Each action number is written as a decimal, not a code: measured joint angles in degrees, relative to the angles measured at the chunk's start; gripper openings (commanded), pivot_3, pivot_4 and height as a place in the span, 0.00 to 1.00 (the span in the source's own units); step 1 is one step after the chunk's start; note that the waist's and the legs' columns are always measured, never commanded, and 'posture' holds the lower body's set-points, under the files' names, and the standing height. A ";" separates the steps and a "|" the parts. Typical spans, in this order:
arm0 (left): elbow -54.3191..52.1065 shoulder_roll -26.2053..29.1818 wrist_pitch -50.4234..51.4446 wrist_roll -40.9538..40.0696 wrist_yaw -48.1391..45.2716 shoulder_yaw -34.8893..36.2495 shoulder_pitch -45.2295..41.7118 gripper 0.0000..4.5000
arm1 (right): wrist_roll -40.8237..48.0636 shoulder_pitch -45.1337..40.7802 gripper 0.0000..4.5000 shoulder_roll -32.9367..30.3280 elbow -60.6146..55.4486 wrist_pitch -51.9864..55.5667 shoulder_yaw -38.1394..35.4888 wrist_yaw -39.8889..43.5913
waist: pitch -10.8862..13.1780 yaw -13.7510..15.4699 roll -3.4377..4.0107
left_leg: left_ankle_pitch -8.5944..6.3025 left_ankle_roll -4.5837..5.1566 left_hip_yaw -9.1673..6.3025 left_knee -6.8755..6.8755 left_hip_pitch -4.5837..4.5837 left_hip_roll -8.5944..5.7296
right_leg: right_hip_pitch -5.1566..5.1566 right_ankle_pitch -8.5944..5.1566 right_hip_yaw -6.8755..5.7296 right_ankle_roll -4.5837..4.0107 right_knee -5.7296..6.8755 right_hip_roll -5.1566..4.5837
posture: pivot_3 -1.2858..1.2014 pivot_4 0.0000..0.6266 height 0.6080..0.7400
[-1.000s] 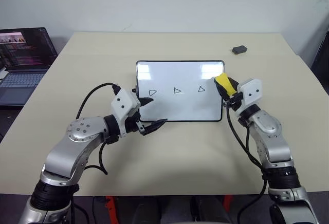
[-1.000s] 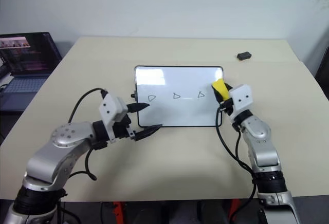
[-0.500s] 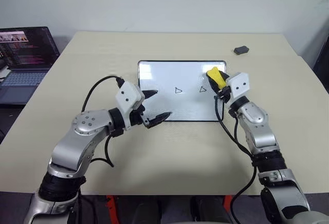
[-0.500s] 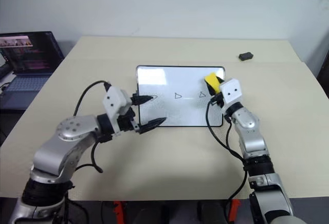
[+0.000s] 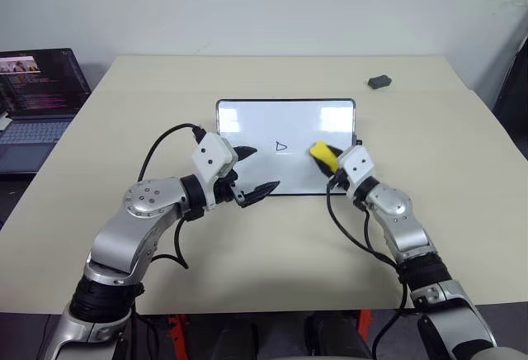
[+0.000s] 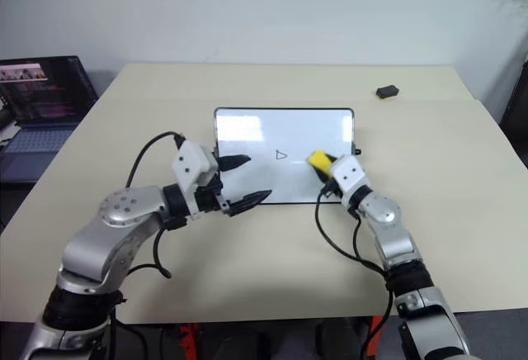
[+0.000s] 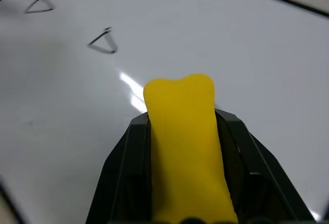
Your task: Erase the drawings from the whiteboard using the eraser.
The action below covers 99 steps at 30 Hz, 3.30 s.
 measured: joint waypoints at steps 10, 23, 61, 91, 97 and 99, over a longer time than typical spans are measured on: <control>0.00 0.40 -0.01 0.00 0.04 0.89 1.83 1.00 | 1.43 -0.47 0.29 -0.91 -3.13 1.56 -4.62 -2.39 | 0.11 0.38 0.00 | 0.00 0.00 -0.03 -0.06 0.33 -0.02 | 0.37 0.00 -0.02 0.00 -0.16 0.01 | 0.52 0.24 1.00; -0.34 0.38 0.03 -0.04 0.10 1.13 2.74 1.00 | -0.04 -1.54 0.29 -2.45 -3.91 2.69 -5.20 -3.71 | 0.08 0.50 -0.03 | -0.02 0.01 -0.02 -0.13 -0.50 0.02 | -0.33 0.01 -0.05 -0.02 -0.39 -0.05 | 0.52 0.24 1.00; -6.27 -1.11 4.82 -4.50 6.35 9.14 12.73 1.00 | 12.95 15.50 0.29 -4.85 -28.88 19.11 -10.98 0.88 | 0.10 0.72 0.00 | 0.00 0.02 -0.06 -0.11 -0.57 0.00 | -0.35 0.10 -0.04 0.04 -0.46 -0.05 | 0.52 0.24 1.00; -1.41 -0.21 0.98 -2.98 6.13 10.53 11.00 1.00 | 1.70 -10.00 0.29 2.57 -7.37 8.37 -0.73 -2.07 | 0.10 0.57 -0.01 | 0.00 0.00 -0.03 -0.13 -0.56 0.00 | -0.41 0.11 -0.07 0.03 -0.47 -0.05 | 0.52 0.24 1.00; -1.17 0.97 0.98 -2.92 4.08 9.98 8.77 1.00 | -2.16 -15.83 0.29 3.96 5.97 3.70 -0.19 -4.52 | 0.10 0.61 -0.01 | 0.00 0.01 -0.02 -0.14 -0.57 0.00 | -0.41 0.11 -0.07 0.02 -0.47 -0.06 | 0.52 0.24 1.00; -1.17 1.02 1.02 -2.91 3.70 9.85 8.52 1.00 | -3.02 -15.78 0.29 3.99 6.93 2.59 0.83 -3.93 | 0.10 0.51 0.00 | 0.00 0.01 -0.01 -0.15 -0.57 0.01 | -0.42 0.11 -0.06 0.02 -0.46 -0.06 | 0.52 0.24 1.00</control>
